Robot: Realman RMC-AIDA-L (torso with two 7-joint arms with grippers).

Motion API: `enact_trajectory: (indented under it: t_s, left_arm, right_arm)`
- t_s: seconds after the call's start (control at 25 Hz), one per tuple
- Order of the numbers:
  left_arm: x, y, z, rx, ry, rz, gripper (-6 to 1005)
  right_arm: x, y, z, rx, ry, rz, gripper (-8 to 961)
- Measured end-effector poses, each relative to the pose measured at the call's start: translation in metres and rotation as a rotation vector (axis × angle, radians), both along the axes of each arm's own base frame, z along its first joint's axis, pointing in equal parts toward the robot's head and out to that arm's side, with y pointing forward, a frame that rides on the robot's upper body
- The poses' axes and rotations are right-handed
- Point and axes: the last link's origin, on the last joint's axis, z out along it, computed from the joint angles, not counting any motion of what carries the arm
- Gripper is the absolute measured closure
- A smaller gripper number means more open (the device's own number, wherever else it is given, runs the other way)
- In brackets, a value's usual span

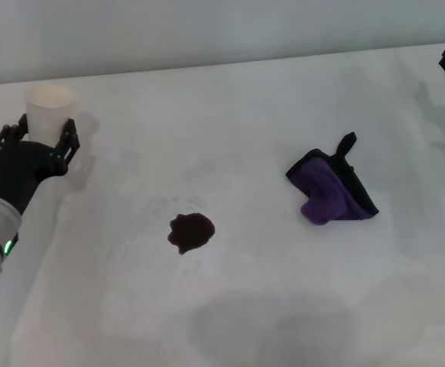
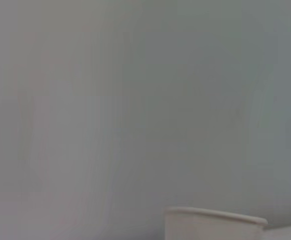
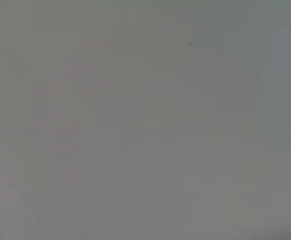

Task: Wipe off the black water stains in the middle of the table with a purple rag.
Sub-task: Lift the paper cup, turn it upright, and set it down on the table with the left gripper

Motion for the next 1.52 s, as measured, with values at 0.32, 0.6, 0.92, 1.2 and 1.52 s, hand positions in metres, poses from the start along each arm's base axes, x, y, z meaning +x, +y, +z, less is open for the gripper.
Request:
enact_trajectory:
  t_s: [0.32,0.6,0.92,1.2,1.52]
  left_arm:
    - [0.001,0.001,-0.006,-0.034,0.017,0.009,294]
    - [-0.003,-0.003,-0.008,-0.046,0.019,0.028,276]
    - [-0.009,-0.013,-0.012,-0.056,0.014,0.046,256]
    - [-0.015,-0.021,-0.014,-0.061,0.004,0.07,239]
    - [-0.016,-0.031,-0.019,-0.086,0.013,0.058,219]
  right_arm:
    - [0.003,-0.003,-0.001,0.002,0.005,-0.01,85]
    - [0.003,-0.004,-0.001,0.002,0.005,-0.011,85]
    - [0.004,-0.005,-0.001,0.001,0.004,-0.013,84]
    - [0.004,-0.005,-0.001,-0.001,0.002,-0.011,84]
    - [0.004,-0.006,-0.001,-0.004,-0.002,-0.007,85]
